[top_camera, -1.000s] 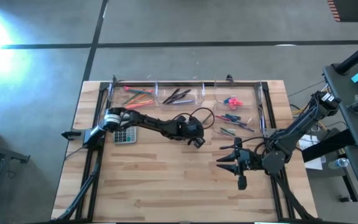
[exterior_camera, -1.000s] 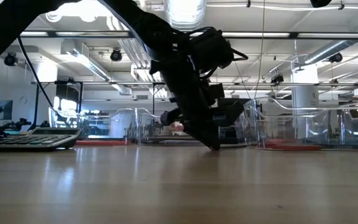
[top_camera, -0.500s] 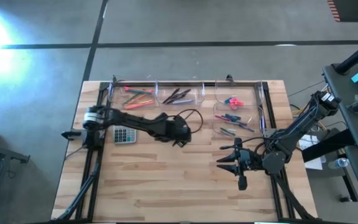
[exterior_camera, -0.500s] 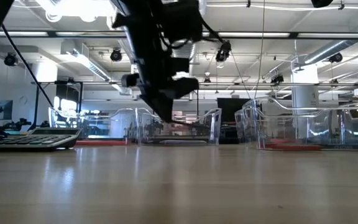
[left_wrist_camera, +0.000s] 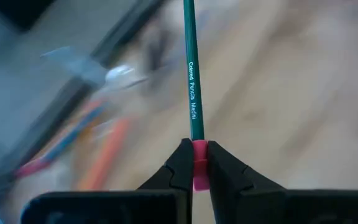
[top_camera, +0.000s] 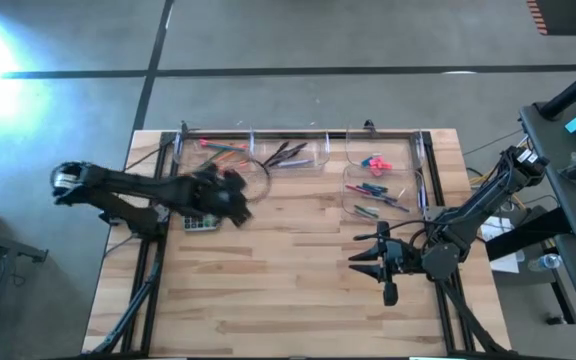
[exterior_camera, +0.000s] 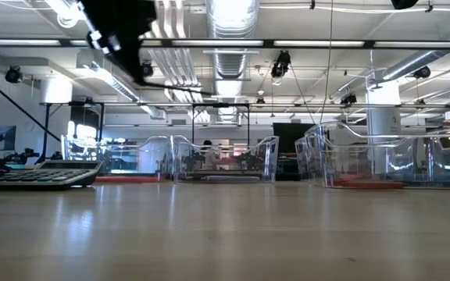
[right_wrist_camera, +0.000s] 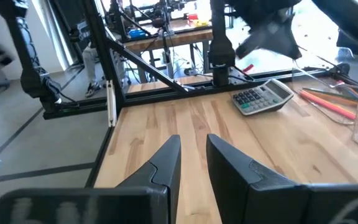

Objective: Sort crayons/erasers/pens/pencils in bins
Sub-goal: Put the green pencil into the top left transparent bin

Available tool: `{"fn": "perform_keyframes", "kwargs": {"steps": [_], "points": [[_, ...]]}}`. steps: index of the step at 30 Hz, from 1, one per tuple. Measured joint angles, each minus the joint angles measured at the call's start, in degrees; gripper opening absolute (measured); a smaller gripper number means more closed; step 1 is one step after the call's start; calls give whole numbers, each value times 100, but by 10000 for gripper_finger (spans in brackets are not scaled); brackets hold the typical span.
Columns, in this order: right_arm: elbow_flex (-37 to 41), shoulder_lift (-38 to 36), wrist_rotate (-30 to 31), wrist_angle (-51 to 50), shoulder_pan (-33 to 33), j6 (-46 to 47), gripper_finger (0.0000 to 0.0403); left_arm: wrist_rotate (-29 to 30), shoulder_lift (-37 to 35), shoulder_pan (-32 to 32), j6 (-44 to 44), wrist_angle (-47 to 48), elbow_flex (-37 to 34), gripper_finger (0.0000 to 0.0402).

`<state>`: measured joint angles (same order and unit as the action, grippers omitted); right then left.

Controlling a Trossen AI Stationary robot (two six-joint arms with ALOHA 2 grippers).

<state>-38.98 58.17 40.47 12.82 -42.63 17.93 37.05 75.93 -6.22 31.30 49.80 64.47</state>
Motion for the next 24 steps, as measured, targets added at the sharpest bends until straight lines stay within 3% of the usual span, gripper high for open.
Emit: {"fn": "perform_keyframes", "kwargs": {"steps": [5,9,12,18,24], "points": [[0,0,0,4,0,-21,68,164,-1176,915,-383,1206,-524,10],[0,0,3,3,2,-134,68,-35,-1937,1879,-1881,1104,-1065,10],[0,0,4,4,2,-144,68,-653,-2263,2704,-2956,795,-1485,10],[0,0,11,2,2,-147,68,-1545,-2340,4230,-4287,-190,-2138,10],[0,0,15,-10,6,-146,68,-2169,-1902,4939,-4843,-742,-2278,10]]}}
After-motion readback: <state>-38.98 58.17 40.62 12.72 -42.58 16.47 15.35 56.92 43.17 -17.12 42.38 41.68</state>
